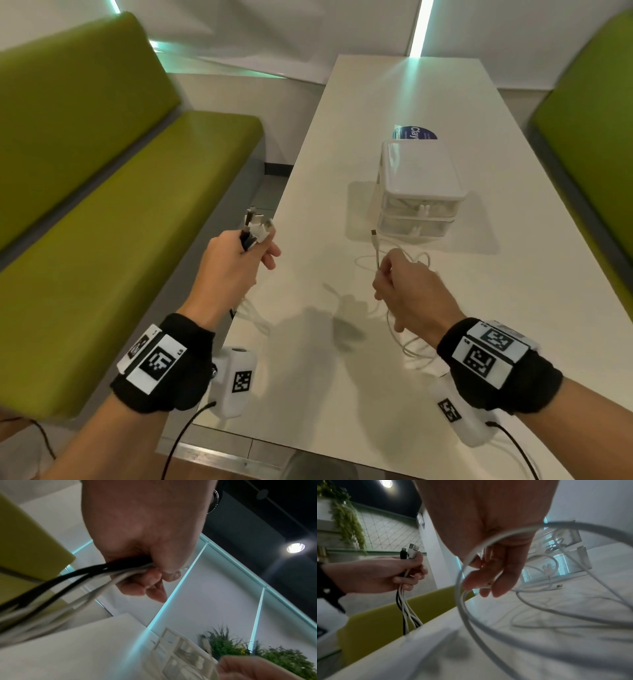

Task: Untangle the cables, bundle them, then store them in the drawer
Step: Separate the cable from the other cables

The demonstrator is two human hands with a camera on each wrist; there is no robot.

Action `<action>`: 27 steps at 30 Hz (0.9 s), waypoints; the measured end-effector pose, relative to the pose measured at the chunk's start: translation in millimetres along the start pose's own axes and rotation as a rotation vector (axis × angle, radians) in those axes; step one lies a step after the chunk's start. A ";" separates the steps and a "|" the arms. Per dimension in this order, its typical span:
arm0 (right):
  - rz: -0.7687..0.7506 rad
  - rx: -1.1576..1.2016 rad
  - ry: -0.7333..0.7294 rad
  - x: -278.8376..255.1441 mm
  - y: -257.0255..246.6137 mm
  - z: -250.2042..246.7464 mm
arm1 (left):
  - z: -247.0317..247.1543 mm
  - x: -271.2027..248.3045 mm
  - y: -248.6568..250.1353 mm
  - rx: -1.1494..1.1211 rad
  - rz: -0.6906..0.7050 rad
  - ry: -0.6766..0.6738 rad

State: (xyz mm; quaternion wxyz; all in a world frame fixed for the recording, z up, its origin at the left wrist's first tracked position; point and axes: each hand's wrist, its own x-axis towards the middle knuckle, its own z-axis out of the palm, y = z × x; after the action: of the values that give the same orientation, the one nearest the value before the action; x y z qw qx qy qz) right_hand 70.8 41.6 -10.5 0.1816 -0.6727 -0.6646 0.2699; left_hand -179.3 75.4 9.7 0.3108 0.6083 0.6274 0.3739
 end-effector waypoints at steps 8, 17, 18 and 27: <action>-0.250 0.150 0.141 -13.9 -14.0 -11.0 | 41.4 -21.1 37.0 -0.363 0.007 -0.072; -0.371 0.418 0.049 -35.1 -24.1 -4.8 | 73.0 -45.1 63.6 -0.687 -0.074 -0.136; -0.385 0.418 0.054 -34.7 -23.7 -4.9 | 75.4 -46.1 65.5 -0.685 -0.073 -0.160; -0.490 0.335 0.048 -21.5 -12.2 -8.4 | 86.2 -45.9 68.5 -0.654 -0.028 -0.095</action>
State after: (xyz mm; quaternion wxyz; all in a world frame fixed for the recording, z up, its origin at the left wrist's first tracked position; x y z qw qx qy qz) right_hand 66.8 21.9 6.1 0.3655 -0.4591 -0.7489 0.3079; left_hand -67.0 36.2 19.3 0.5238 0.4844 0.4673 0.5221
